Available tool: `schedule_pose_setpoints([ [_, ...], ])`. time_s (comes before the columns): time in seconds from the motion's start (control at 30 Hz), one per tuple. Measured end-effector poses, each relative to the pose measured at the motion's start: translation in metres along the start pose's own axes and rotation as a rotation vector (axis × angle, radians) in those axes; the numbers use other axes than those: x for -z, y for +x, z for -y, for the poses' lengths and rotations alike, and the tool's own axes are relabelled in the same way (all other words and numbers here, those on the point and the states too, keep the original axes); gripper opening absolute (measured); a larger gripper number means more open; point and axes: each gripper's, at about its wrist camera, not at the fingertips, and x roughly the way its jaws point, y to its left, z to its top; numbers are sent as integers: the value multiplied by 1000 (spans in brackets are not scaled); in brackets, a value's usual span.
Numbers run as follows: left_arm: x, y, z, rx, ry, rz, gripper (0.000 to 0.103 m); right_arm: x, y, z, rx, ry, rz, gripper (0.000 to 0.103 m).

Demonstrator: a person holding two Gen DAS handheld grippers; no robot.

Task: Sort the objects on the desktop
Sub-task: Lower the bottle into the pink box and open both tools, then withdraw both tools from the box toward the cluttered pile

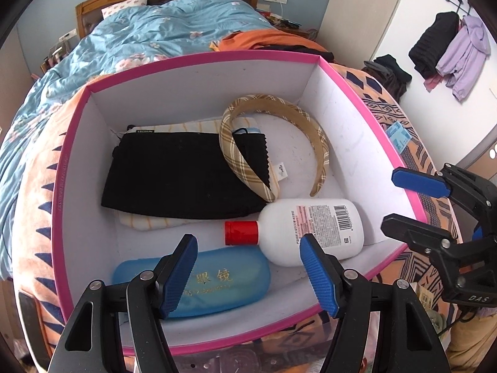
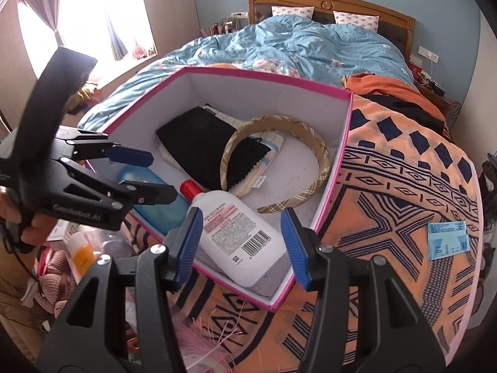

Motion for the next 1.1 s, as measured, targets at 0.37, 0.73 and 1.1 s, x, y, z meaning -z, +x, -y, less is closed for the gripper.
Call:
schedule_pose_setpoints([
  [0.37,14,-21,12,36,28,67,69,7,-13,-8,-67,14,54,54],
  [0.73,46,-63,2,33,21,169,70,16,-22,-25,-108,-4,74,54],
  [1.1,90,-88,-26,-20,-36,201,70,29,-38,-48,-162,-32,87,54],
])
